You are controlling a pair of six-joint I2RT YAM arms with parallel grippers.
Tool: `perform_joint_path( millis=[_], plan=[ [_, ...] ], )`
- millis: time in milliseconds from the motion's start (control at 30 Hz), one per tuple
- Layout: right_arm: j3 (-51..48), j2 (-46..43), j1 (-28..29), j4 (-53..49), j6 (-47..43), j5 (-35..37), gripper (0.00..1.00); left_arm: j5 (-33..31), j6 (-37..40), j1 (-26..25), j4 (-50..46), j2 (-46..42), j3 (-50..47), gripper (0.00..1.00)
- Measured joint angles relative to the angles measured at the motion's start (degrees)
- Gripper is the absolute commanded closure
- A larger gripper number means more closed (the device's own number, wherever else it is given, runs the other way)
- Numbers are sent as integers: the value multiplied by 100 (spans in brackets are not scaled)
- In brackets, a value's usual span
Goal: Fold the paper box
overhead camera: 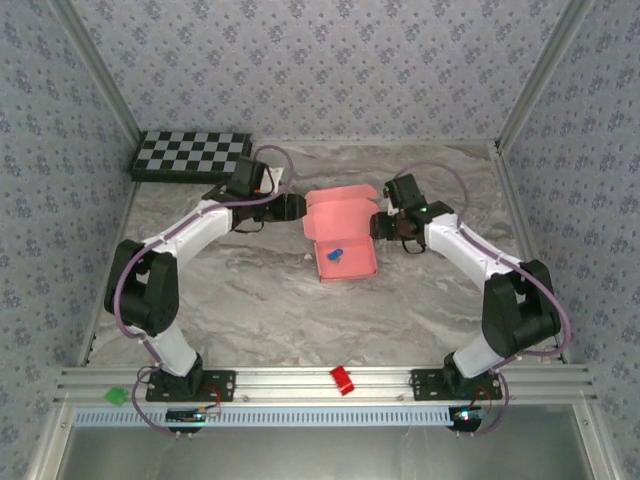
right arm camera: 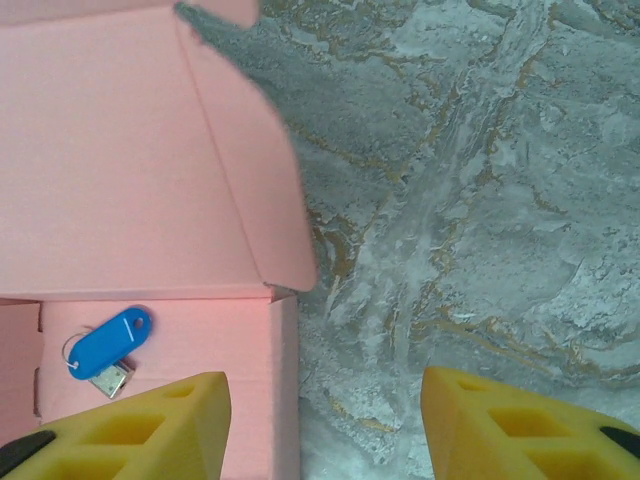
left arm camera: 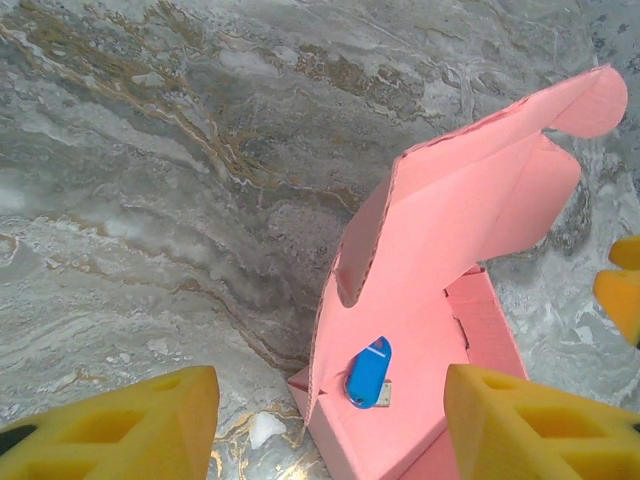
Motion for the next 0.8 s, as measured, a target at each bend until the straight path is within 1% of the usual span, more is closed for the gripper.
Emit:
perform_joint_path(
  millis=[67, 200, 333, 533, 800],
  plan=[
    [188, 87, -262, -146, -249, -339, 47, -20, 9, 0, -341, 61, 291, 40],
    [876, 455, -568, -415, -732, -772, 50, 17, 13, -2, -802, 341, 874, 41],
    [1513, 841, -671, -726, -1080, -1176, 52, 68, 13, -46, -1189, 695, 1307, 42],
    [2218, 1482, -809, -1128, -1471, -1606, 54, 94, 11, -114, -1499, 1067, 1530, 43],
    [2610, 1891, -844, -1425, -1836, -1928, 54, 254, 7, -122, -1598, 1390, 1812, 52]
  ],
)
